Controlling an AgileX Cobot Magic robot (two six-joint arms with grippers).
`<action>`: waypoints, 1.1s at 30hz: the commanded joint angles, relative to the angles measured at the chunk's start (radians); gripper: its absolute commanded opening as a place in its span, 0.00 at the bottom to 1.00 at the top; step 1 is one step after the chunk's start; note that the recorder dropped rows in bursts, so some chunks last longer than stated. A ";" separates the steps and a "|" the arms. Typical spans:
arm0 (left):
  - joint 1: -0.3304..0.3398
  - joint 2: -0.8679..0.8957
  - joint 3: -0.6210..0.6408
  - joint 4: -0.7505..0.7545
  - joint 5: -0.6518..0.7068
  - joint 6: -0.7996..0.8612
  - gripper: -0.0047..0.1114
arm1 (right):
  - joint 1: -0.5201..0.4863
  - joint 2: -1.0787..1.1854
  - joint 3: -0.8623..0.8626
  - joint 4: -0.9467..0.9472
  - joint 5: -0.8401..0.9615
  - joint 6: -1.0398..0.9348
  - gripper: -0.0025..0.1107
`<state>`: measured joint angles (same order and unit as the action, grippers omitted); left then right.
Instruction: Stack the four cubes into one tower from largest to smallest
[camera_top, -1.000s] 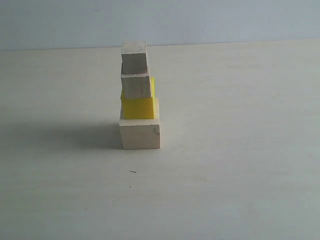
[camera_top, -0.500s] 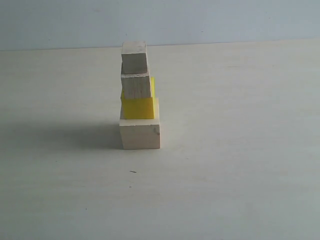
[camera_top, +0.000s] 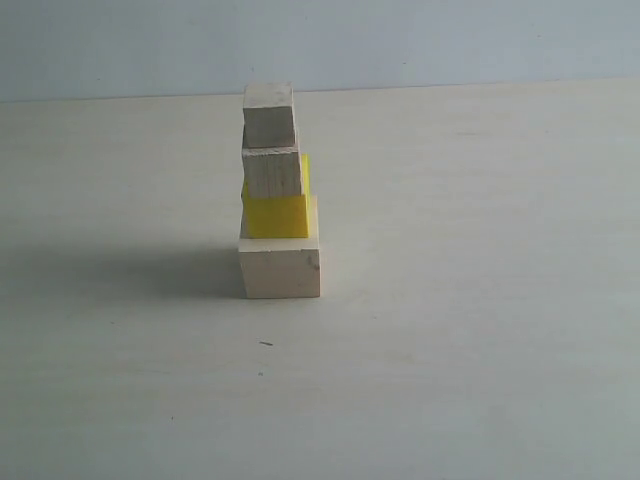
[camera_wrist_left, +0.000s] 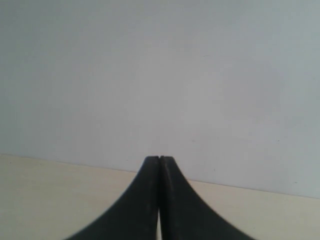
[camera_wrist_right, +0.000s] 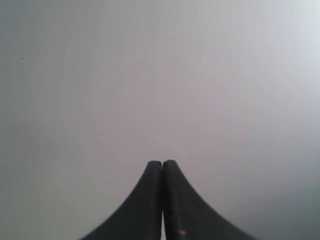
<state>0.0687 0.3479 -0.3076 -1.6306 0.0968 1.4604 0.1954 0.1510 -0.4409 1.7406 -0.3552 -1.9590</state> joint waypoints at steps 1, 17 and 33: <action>-0.004 -0.020 0.005 0.002 -0.002 0.002 0.04 | -0.004 -0.003 0.006 0.004 0.010 -0.003 0.02; -0.012 -0.198 0.005 0.006 0.080 -0.001 0.04 | -0.004 -0.003 0.006 0.004 0.010 -0.003 0.02; -0.008 -0.299 0.062 1.678 0.308 -1.490 0.04 | -0.004 -0.003 0.006 0.004 0.010 -0.003 0.02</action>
<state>0.0631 0.0888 -0.2849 -0.0223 0.3850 0.0252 0.1954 0.1510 -0.4409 1.7406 -0.3552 -1.9590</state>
